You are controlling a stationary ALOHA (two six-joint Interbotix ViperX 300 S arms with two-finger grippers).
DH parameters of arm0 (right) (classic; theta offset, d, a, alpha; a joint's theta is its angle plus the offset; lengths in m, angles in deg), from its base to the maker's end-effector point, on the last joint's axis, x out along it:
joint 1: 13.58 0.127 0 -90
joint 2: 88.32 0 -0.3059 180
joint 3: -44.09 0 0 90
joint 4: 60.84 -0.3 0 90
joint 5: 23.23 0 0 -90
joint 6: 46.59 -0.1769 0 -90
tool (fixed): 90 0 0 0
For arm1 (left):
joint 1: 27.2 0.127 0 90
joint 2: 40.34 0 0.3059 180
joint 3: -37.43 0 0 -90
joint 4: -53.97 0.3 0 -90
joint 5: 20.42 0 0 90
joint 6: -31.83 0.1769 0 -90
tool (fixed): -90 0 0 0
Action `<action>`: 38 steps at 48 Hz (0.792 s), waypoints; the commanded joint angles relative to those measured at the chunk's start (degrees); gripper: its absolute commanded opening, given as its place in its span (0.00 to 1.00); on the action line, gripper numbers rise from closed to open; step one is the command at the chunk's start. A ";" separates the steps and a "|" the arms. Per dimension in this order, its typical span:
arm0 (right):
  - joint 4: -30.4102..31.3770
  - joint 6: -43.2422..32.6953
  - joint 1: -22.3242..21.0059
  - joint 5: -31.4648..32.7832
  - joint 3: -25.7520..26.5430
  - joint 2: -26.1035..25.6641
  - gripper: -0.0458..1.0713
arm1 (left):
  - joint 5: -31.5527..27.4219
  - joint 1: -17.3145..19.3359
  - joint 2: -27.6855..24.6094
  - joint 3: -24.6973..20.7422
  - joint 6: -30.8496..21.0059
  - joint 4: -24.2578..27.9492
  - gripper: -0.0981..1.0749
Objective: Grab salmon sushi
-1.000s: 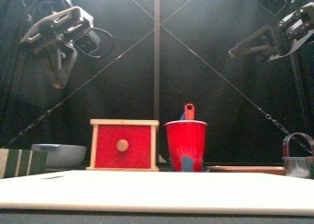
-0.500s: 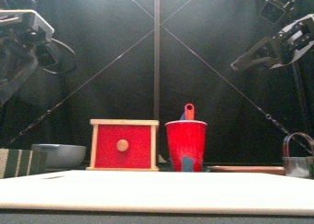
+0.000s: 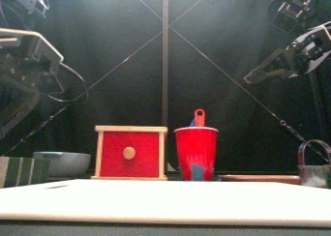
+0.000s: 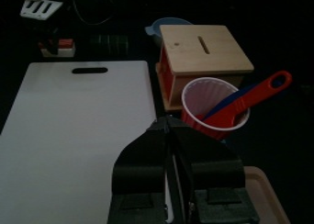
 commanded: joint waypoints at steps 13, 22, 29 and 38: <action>0.00 -0.09 -0.26 0.26 0.44 0.09 0.08 | 2.02 -2.20 -0.70 0.70 -7.12 2.11 0.85; -0.18 -0.09 -0.26 0.26 -0.44 0.09 0.08 | 2.20 -2.11 -1.49 0.62 -7.56 2.02 0.76; -0.09 -0.09 -0.26 0.97 -0.35 0.09 0.08 | 0.62 -1.85 1.14 -1.41 -7.29 3.52 0.72; 0.00 0.00 -0.26 0.97 0.18 0.09 0.08 | -6.06 1.93 2.81 -9.67 -5.45 13.10 0.72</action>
